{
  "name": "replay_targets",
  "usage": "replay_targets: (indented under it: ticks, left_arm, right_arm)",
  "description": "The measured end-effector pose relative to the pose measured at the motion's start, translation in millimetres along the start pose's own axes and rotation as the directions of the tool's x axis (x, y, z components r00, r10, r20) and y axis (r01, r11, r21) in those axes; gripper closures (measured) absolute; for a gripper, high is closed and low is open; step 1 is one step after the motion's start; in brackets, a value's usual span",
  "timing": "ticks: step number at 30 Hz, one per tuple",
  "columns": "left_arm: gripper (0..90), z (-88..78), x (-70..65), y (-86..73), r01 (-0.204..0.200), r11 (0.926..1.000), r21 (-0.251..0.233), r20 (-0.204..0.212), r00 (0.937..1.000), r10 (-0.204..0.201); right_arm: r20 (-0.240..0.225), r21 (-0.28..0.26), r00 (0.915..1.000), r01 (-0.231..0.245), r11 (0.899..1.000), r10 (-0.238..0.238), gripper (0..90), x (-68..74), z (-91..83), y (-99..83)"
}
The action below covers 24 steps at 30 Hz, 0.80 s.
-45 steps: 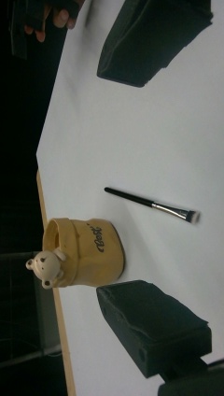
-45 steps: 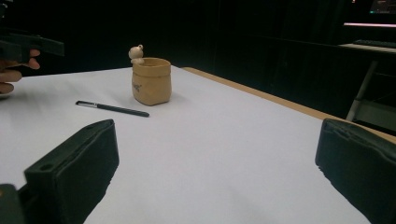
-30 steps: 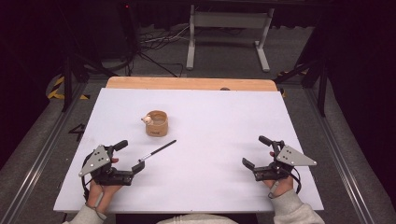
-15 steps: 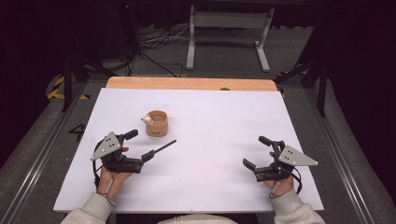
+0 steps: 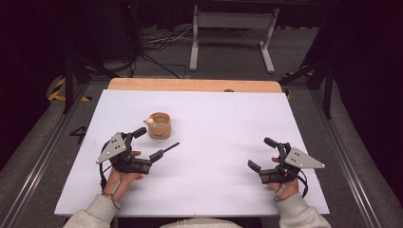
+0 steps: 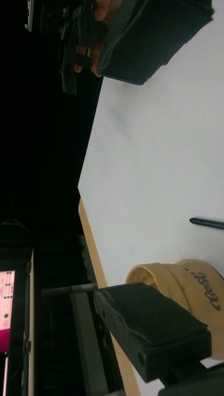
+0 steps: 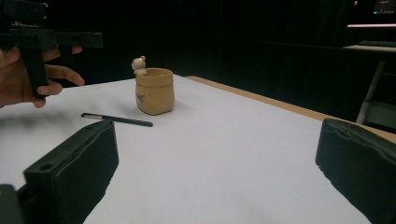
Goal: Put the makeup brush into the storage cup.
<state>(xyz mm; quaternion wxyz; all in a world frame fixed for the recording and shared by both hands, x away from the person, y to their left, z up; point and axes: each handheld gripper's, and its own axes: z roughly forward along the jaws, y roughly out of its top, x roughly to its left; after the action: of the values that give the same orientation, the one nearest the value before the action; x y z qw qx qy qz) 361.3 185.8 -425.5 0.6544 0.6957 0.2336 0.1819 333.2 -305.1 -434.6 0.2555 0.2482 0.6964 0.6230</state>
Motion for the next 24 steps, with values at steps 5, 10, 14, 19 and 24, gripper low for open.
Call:
replay_targets:
  ticks: [5,10,14,19,24]
  left_arm:
    - [1.4,1.6,-0.5,7.6,-0.018,0.9954,0.094,-0.033,0.9992,0.021]
    - [6.0,4.9,0.5,23.0,0.023,0.9856,0.168,-0.029,0.9994,-0.018]
    - [7.3,10.1,-2.8,30.9,-0.009,0.9693,0.246,-0.063,0.9977,0.025]
    - [8.9,20.0,-4.8,37.6,0.018,0.9171,0.398,-0.125,0.9915,0.035]
    - [9.4,22.8,-11.9,43.8,-0.016,0.8936,0.449,-0.101,0.9926,0.068]
  right_arm:
    - [0.002,-0.007,1.0000,-0.002,1.000,0.002,0.0,1.6,0.1,1.2]
    - [-0.016,-0.002,0.9998,-0.009,1.000,0.009,0.0,1.6,-0.1,1.8]
    - [-0.067,0.006,0.9977,-0.011,1.000,0.011,0.0,0.7,0.1,1.9]
    - [-0.066,0.009,0.9978,-0.009,1.000,0.009,0.0,0.8,-0.7,2.3]
    - [-0.058,0.009,0.9982,-0.016,1.000,0.017,0.0,-0.7,-2.0,2.1]
